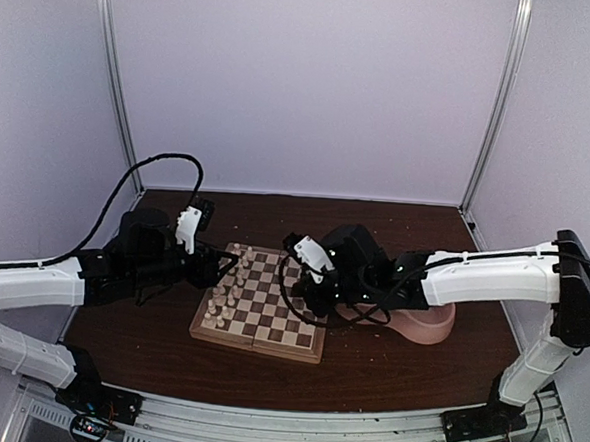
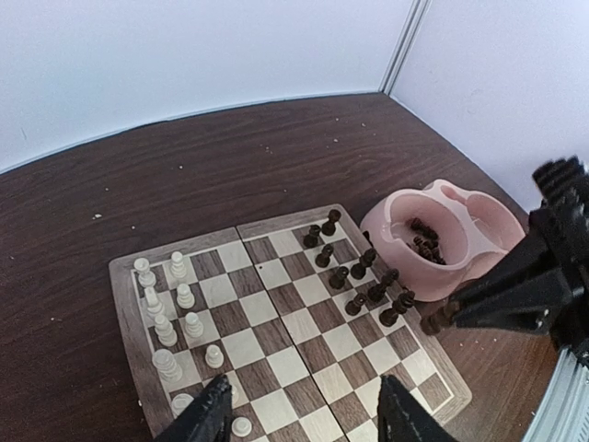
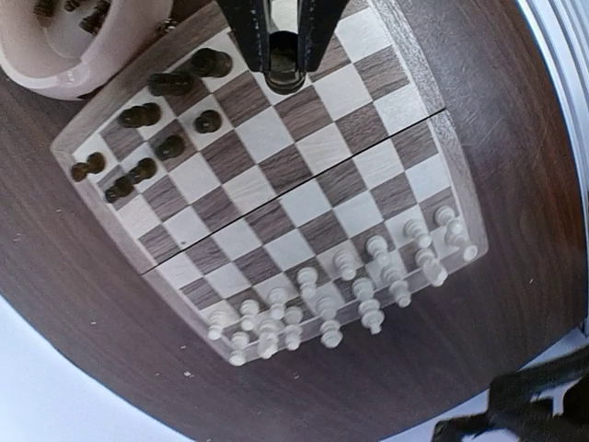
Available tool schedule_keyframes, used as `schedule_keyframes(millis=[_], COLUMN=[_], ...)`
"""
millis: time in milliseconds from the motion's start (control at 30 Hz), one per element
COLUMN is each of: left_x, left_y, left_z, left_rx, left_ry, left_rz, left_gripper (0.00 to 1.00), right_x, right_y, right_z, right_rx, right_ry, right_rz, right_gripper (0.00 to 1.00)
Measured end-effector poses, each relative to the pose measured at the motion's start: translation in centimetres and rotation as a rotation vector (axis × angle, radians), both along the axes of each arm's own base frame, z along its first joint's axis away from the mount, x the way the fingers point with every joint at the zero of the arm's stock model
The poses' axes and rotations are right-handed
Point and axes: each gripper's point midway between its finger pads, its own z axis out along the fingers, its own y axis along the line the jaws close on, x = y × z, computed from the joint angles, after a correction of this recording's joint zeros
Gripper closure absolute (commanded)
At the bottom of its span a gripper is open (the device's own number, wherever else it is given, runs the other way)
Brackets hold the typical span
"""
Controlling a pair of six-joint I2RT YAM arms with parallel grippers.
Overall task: Set up the chess pieces on the board
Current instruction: Pick up the knight from the chessboard, then place the knight at b8.
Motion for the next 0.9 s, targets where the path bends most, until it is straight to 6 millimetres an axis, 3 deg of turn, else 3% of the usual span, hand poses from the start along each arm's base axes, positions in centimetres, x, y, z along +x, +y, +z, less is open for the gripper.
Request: schedule_keyframes(millis=[133, 300, 467, 600, 900], left_x=[-0.1, -0.1, -0.2, -0.2, -0.1], left_y=[0.1, 0.1, 0.2, 0.2, 0.1], left_z=[0.3, 0.2, 0.0, 0.0, 0.3], left_rx=[-0.006, -0.006, -0.005, -0.006, -0.016], left_ry=[-0.006, -0.005, -0.004, -0.005, -0.015], left_rz=[0.000, -0.001, -0.001, -0.001, -0.001], left_gripper=[0.46, 0.46, 0.46, 0.46, 0.46], right_x=[3.1, 7.9, 10.2, 10.7, 10.9], right_y=[-1.5, -3.9, -5.3, -5.6, -5.4], right_z=[2.7, 4.2, 1.7, -0.6, -3.7], right_rx=[0.029, 0.070, 0.047, 0.014, -0.026], right_ry=[-0.039, -0.049, -0.014, 0.022, 0.077], right_rz=[-0.103, -0.247, -0.319, -0.329, -0.326], right_gripper=[0.99, 1.00, 1.00, 1.00, 1.00])
